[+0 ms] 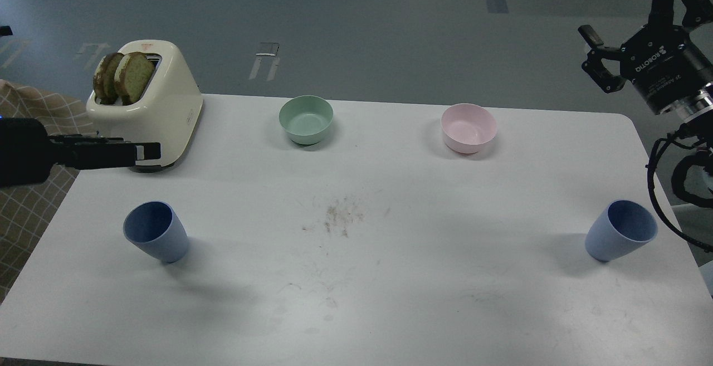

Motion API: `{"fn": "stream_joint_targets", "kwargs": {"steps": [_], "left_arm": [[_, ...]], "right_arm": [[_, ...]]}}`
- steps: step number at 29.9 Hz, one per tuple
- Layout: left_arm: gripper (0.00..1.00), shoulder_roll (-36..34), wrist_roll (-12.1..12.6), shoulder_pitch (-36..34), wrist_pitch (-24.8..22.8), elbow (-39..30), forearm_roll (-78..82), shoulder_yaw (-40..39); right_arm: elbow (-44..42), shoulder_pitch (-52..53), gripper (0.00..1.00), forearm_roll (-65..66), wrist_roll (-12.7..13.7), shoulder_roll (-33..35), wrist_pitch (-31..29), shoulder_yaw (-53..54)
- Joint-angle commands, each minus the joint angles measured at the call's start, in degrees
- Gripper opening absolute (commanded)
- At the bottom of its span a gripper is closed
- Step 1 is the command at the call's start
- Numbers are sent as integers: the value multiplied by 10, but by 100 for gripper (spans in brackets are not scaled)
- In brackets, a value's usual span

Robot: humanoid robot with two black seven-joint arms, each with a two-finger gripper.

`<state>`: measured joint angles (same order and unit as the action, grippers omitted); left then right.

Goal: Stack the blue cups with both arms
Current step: 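Lower the left gripper to the nearby blue cup and grasp its rim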

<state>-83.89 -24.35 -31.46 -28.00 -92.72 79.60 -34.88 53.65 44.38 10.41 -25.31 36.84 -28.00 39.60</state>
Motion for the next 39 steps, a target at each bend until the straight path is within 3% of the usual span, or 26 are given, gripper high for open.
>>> {"fn": "stream_joint_targets", "kwargs": {"steps": [1, 10, 20, 30, 39], "left_arm": [[98, 5, -17, 1, 0, 3, 31, 8], [98, 15, -25, 3, 0, 31, 111, 96], [98, 84, -25, 3, 0, 106, 116, 98], [97, 102, -21, 7, 0, 127, 165, 99], [89, 116, -19, 8, 0, 138, 166, 99]], "right_arm": [[3, -2, 100, 0, 0, 1, 0, 6], [12, -14, 100, 0, 1, 0, 0, 10], [16, -18, 100, 1, 1, 0, 0, 11], [20, -26, 100, 1, 1, 0, 0, 14], [22, -31, 100, 2, 1, 1, 0, 14]]}}
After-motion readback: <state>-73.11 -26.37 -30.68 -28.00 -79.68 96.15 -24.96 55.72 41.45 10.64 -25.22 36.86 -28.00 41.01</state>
